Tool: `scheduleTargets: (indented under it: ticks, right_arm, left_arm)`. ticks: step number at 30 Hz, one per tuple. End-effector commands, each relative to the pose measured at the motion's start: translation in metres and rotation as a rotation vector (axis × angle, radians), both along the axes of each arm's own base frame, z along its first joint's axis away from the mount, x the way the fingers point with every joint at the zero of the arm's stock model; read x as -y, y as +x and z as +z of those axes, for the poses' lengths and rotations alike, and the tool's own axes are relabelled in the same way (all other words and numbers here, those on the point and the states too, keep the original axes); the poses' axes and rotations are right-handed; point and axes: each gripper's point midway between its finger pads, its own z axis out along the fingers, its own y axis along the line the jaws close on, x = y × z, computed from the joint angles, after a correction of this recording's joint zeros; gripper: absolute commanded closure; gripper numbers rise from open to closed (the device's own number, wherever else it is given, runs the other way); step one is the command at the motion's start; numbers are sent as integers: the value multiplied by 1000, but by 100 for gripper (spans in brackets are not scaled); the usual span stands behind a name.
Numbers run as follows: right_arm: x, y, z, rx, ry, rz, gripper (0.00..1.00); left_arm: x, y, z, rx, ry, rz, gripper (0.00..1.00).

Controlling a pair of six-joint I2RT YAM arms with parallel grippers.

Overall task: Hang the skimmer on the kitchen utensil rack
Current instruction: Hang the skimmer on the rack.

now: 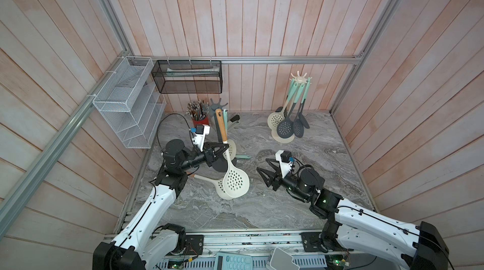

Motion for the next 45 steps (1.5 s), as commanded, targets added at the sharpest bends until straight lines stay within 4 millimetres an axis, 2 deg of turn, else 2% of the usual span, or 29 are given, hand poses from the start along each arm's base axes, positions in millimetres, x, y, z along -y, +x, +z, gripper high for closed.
scheduleTargets:
  ticks: [1,9,17,23,29,40,45]
  right_arm:
    - [-2,-3,22,25,56,13,35]
    - [-2,-3,20,25,52,10,35]
    - [-1,-2,18,25,47,6,35]
    - [-2,-1,18,24,51,6,34]
    - [-2,-2,17,18,53,7,34]
    - [-1,-1,16,13,58,0,34]
    - [-1,-1,15,14,57,2,34]
  left_arm:
    - [-3,5,8,-1,-15,15,94]
    - [-7,21,-10,-70,7,79,94]
    - [-16,35,-19,-116,17,169,94]
    - [-26,44,-28,-156,28,246,89]
    - [-29,45,-36,-178,36,271,83]
    - [-30,49,-49,-211,38,280,82]
    - [-29,49,-55,-217,55,288,74]
